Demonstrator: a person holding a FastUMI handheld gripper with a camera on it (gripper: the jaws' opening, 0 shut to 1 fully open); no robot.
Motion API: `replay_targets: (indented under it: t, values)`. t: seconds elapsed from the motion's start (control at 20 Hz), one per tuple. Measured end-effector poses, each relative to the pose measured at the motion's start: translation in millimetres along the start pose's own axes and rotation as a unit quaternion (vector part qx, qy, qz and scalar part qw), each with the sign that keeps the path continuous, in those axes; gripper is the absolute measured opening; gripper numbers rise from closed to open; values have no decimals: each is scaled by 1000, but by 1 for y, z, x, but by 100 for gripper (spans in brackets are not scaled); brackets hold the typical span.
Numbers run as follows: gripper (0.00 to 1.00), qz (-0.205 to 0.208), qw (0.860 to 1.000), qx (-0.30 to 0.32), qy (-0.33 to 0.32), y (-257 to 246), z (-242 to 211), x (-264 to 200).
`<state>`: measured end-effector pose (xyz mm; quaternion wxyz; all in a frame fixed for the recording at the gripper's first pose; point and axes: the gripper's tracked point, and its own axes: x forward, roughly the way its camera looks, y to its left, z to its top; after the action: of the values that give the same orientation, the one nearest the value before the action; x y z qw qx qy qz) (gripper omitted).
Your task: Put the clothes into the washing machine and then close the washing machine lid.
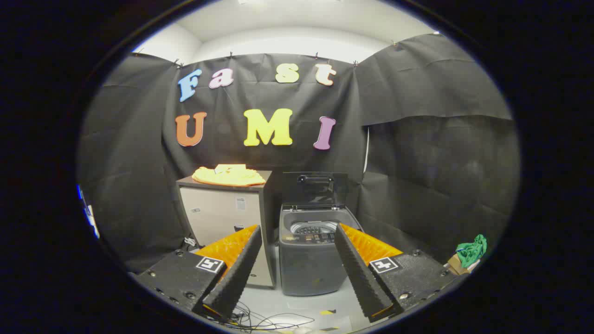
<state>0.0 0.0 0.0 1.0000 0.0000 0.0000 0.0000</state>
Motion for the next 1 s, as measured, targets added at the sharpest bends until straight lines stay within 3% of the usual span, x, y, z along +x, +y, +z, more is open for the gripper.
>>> replay_targets:
  t: [1.0]
  values:
    - [99, -22, 1000, 12, 3, -2, 1, -14]
